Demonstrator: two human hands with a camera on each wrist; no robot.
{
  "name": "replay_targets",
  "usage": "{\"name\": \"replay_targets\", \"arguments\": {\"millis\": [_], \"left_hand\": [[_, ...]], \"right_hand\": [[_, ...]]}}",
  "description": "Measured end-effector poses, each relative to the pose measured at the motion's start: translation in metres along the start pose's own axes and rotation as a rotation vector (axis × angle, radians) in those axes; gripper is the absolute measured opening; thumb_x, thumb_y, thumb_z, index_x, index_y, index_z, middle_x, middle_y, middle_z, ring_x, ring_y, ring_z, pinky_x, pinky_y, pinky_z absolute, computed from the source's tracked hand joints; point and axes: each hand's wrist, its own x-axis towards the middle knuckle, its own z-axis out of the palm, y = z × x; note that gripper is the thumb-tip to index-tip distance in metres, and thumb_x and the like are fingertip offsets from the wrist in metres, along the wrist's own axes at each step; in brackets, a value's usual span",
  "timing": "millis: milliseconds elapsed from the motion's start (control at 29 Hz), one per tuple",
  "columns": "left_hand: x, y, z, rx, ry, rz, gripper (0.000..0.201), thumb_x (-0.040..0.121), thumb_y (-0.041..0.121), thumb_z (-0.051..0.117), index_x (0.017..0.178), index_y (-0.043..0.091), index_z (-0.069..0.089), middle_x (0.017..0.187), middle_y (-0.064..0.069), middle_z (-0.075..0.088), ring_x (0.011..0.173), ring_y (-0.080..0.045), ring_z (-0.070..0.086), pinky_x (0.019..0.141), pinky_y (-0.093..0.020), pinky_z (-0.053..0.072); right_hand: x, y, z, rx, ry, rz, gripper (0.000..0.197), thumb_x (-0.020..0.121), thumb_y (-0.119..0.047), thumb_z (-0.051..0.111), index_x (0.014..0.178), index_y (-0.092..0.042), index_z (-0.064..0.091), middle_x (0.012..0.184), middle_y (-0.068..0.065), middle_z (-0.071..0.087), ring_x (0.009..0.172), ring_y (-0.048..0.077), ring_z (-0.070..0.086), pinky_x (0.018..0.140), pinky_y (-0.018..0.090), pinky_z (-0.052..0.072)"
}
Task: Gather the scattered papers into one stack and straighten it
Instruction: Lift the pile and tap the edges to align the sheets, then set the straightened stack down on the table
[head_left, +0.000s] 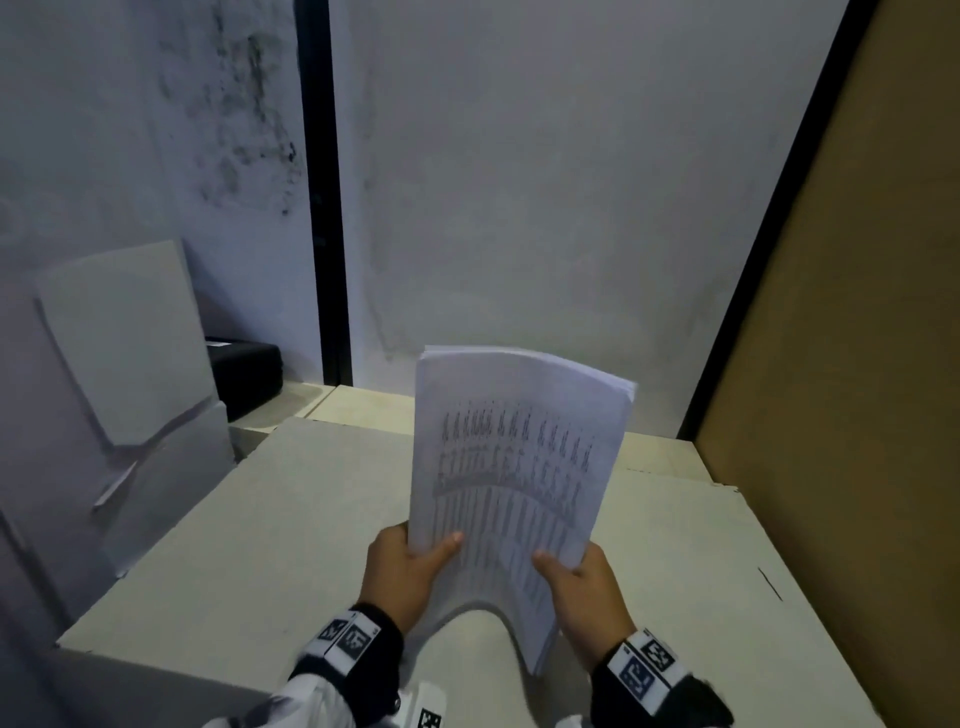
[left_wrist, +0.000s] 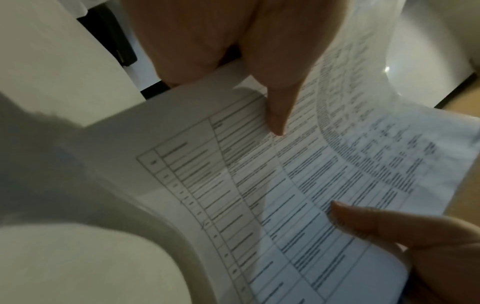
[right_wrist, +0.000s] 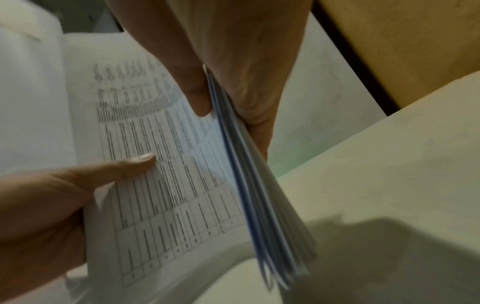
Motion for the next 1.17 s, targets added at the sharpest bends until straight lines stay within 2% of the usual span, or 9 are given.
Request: {"name": "replay_targets", "arguments": {"millis": [207,310,413,516,620,689,792,1033,1171], "left_hand": [[-0.007,-0.009,0.009,-0.031,0.080,-0.111,0.021,0.075,0.015,0.085,0.091,0.012,0.073,0.088,-0.004,0.077,0.083,-0.021,0.073,0.067,-0.028,0.060],[-0.004,-0.008,0.007,-0.016,0.077,-0.090,0.022,0.074,0.018,0.086,0.090,0.014,0.072,0.085,0.000,0.076,0.080,-0.017,0.072,0.073,-0.033,0.062],[-0.015,-0.010,0.007,-0.030,0.062,-0.172,0.018,0.076,0.007,0.083,0.080,0.016,0.067,0.075,0.005,0.071,0.070,-0.012,0.067,0.059,-0.020,0.057],[-0.024,-0.027,0.003,-0.009,0.006,-0.311,0.017,0.067,0.010,0.084,0.072,0.007,0.068,0.074,-0.009,0.072,0.069,-0.024,0.065,0.062,-0.031,0.056],[-0.025,-0.026,-0.007,0.183,-0.082,-0.282,0.018,0.068,0.019,0.081,0.067,0.012,0.064,0.077,-0.011,0.072,0.073,-0.023,0.063,0.072,-0.038,0.056],[-0.023,-0.016,-0.015,0.325,-0.137,-0.202,0.019,0.081,0.020,0.074,0.069,0.020,0.060,0.076,-0.003,0.068,0.073,-0.020,0.065,0.069,-0.034,0.056],[-0.019,0.000,-0.029,0.294,-0.193,-0.153,0.004,0.088,0.017,0.068,0.086,0.014,0.068,0.079,-0.017,0.072,0.051,-0.021,0.062,0.051,-0.037,0.055],[-0.024,-0.007,-0.032,0.155,-0.215,-0.309,0.024,0.085,0.015,0.058,0.105,0.015,0.072,0.087,-0.012,0.078,0.062,-0.043,0.069,0.054,-0.037,0.051],[-0.013,0.009,-0.055,0.301,-0.225,-0.237,0.015,0.089,0.014,0.063,0.099,0.013,0.075,0.086,-0.006,0.078,0.064,-0.026,0.074,0.050,-0.034,0.057]], "right_hand": [[-0.010,0.013,0.009,-0.135,-0.046,0.021,0.031,0.091,0.002,0.060,0.077,-0.024,0.068,0.081,0.002,0.073,0.095,0.036,0.071,0.070,0.030,0.054],[-0.008,0.018,0.008,-0.116,-0.016,0.056,0.033,0.090,0.005,0.059,0.083,-0.024,0.073,0.082,-0.004,0.077,0.082,0.020,0.074,0.069,0.027,0.055],[-0.012,0.025,0.009,-0.185,-0.033,0.140,0.014,0.091,0.002,0.059,0.087,-0.001,0.072,0.090,0.024,0.074,0.092,0.036,0.071,0.075,0.046,0.056],[-0.014,0.034,0.004,-0.272,-0.060,0.203,0.026,0.091,-0.004,0.063,0.103,0.018,0.062,0.098,0.036,0.067,0.107,0.045,0.066,0.095,0.052,0.051],[-0.021,0.027,0.003,-0.332,-0.098,0.217,0.006,0.092,-0.006,0.064,0.087,-0.005,0.061,0.086,0.013,0.061,0.087,0.028,0.062,0.083,0.037,0.053],[-0.015,0.029,-0.002,-0.263,-0.092,0.207,0.014,0.091,-0.001,0.061,0.078,0.001,0.065,0.082,0.014,0.068,0.081,0.029,0.064,0.073,0.035,0.051],[-0.010,0.016,-0.001,-0.054,-0.109,0.231,0.025,0.096,0.006,0.053,0.101,-0.008,0.073,0.092,0.006,0.076,0.084,0.036,0.071,0.061,0.040,0.061],[-0.006,0.030,0.027,-0.165,-0.153,0.231,0.028,0.090,-0.001,0.053,0.107,-0.019,0.067,0.114,0.009,0.073,0.110,0.032,0.068,0.096,0.050,0.057],[0.000,0.027,0.032,-0.068,-0.194,0.282,0.032,0.085,-0.001,0.055,0.103,-0.021,0.070,0.110,0.002,0.075,0.112,0.032,0.068,0.094,0.046,0.058]]}}
